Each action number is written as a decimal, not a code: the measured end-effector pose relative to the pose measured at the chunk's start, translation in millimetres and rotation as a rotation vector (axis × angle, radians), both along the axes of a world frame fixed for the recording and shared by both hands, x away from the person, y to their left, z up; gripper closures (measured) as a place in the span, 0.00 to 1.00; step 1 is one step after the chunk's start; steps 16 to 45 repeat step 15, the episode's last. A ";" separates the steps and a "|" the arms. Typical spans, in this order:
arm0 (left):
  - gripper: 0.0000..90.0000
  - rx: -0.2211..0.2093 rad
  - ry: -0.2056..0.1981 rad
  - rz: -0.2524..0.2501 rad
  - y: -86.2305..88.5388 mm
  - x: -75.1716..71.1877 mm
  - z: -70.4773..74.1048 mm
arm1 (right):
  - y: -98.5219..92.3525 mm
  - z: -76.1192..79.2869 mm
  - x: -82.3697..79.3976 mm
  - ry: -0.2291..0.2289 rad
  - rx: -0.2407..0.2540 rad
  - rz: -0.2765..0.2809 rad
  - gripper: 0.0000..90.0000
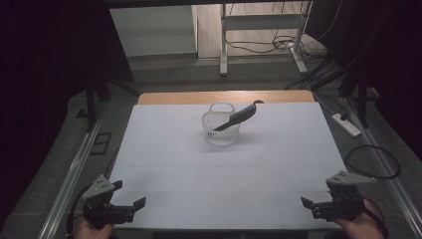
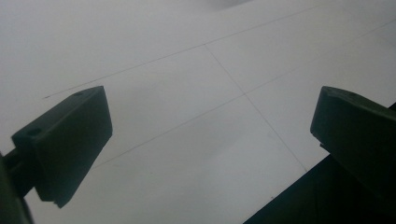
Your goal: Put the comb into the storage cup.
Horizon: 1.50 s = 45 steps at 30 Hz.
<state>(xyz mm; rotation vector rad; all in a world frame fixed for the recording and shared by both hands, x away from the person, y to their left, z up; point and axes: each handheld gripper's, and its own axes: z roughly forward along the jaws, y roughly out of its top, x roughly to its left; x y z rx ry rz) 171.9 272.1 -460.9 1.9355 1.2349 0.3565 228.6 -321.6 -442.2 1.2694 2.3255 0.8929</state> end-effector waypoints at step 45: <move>0.00 0.002 0.002 0.000 -0.3 0.0 -0.3 | 5.0 -3.6 1.6 0.044 -0.073 0.007 0.00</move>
